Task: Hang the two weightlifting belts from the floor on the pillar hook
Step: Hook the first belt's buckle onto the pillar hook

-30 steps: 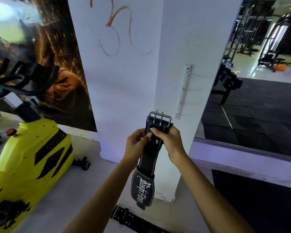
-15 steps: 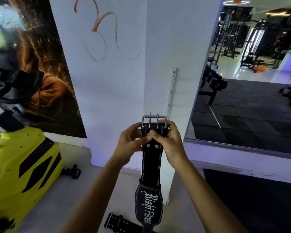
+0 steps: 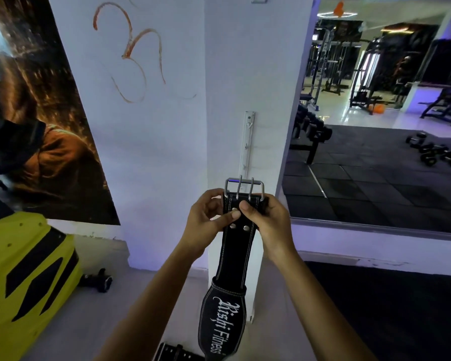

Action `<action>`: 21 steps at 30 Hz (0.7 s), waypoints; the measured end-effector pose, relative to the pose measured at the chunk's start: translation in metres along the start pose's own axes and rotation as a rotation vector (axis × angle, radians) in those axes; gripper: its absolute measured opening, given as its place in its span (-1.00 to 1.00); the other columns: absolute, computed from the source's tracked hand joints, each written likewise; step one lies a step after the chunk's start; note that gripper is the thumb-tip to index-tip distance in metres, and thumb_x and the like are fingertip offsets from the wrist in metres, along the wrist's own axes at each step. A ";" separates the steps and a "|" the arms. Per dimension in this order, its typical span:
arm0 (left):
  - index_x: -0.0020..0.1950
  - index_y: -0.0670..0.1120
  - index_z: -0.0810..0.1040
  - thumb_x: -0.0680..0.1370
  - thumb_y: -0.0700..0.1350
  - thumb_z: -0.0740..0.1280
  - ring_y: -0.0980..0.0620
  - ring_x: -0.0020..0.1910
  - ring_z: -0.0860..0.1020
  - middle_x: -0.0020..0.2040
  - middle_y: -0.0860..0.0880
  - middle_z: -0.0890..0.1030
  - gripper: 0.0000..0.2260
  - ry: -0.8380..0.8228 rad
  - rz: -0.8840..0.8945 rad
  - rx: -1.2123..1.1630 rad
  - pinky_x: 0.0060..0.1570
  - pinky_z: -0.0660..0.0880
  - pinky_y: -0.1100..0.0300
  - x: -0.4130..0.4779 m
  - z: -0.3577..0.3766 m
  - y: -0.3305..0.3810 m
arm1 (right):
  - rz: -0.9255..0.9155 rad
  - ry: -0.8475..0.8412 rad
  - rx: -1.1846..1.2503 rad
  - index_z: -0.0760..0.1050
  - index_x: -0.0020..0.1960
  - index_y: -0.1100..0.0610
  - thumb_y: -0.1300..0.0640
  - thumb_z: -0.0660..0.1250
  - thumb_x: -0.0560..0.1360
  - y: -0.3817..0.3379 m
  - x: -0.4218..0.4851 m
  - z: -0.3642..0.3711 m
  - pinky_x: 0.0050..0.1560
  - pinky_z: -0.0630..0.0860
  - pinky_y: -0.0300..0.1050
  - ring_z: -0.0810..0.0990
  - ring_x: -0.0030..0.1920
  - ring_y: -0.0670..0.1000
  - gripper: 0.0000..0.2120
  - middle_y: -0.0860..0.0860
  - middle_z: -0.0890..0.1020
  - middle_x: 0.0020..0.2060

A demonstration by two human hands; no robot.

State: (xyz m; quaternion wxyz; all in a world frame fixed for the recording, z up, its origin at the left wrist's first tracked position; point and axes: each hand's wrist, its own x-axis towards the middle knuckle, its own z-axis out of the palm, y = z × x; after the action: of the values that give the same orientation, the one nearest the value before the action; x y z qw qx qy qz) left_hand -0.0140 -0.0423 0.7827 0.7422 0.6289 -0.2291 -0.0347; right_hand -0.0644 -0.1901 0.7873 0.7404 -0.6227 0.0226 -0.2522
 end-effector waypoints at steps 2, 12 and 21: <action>0.21 -0.10 0.53 0.36 -0.17 0.54 -0.07 0.06 0.62 0.01 -0.10 0.68 -0.55 0.002 0.055 0.076 -0.04 0.63 -0.13 0.004 0.004 0.002 | 0.014 0.008 0.029 0.59 0.02 0.23 0.04 0.57 0.26 -0.004 0.000 -0.002 -0.14 0.63 0.05 0.68 -0.08 0.17 -0.58 0.21 0.70 -0.08; 0.27 0.03 0.53 0.46 -0.18 0.48 -0.08 -0.05 0.64 0.00 -0.01 0.65 -0.60 0.006 0.218 0.134 -0.15 0.66 -0.09 0.028 0.022 0.036 | -0.144 -0.022 0.050 0.55 -0.01 0.05 0.19 0.50 0.41 -0.036 0.029 0.006 -0.06 0.60 -0.14 0.64 -0.09 -0.04 -0.79 -0.01 0.64 -0.16; 0.27 0.00 0.53 0.50 -0.18 0.42 0.07 -0.13 0.64 -0.03 0.11 0.67 -0.65 0.029 0.334 0.182 -0.22 0.64 0.05 0.043 0.023 0.049 | -0.290 0.009 -0.113 0.52 0.27 -0.12 0.10 0.29 0.61 -0.053 0.040 0.020 0.08 0.53 -0.29 0.62 0.14 -0.23 -0.73 -0.20 0.68 0.08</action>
State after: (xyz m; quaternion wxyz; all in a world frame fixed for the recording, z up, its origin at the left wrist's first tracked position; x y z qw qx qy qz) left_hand 0.0034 -0.0682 0.8438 0.6808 0.6471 -0.3217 0.1192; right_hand -0.0408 -0.1926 0.8522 0.6599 -0.6590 -0.0500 -0.3574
